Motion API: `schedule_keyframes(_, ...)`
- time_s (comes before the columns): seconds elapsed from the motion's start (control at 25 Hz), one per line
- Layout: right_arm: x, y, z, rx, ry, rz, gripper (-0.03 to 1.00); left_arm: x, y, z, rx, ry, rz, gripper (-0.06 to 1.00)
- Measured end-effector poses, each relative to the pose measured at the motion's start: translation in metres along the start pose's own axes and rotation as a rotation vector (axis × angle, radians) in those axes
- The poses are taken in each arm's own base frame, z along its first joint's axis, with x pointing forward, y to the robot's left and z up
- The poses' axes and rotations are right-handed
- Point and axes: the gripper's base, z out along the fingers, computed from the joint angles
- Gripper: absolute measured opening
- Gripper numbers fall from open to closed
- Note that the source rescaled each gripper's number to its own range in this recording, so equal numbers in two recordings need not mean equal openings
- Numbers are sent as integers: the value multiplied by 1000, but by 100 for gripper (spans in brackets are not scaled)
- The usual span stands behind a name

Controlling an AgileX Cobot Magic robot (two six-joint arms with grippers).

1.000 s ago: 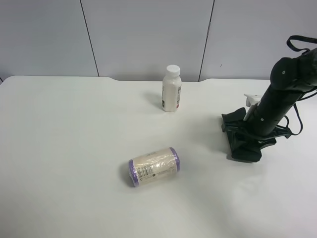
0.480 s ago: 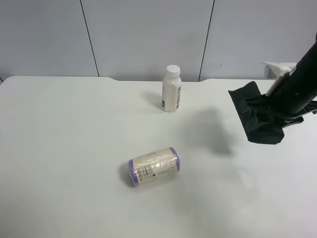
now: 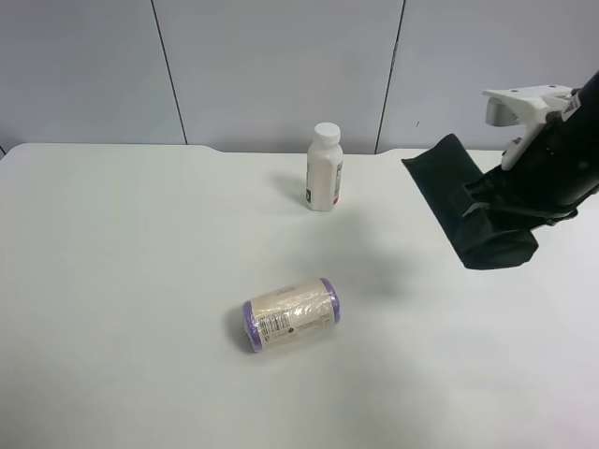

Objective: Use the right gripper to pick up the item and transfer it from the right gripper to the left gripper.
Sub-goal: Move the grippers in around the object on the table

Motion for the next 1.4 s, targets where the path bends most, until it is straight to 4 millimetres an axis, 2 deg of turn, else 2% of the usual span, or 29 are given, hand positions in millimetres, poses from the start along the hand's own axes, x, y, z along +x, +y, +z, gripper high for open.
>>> schedule_keyframes(0.12,2,18,1,-18,9,-107,17,-1,-1,2,8,17,-5,100)
schedule_keyframes(0.32,10,52,4,-51,27,-298,16,-8,-3,18,31,141,-20,100)
schedule_keyframes(0.64,25,99,7,-42,2,-625,15,-32,-13,41,143,352,-42,100)
schedule_keyframes(1.08,34,137,6,-95,-125,-872,13,-69,-45,76,445,545,-42,100)
schedule_keyframes(1.24,33,142,5,-135,-162,-894,12,-81,-60,95,567,615,-85,100)
schedule_keyframes(1.4,37,149,4,-208,-165,-931,11,-84,-73,119,668,669,-143,100)
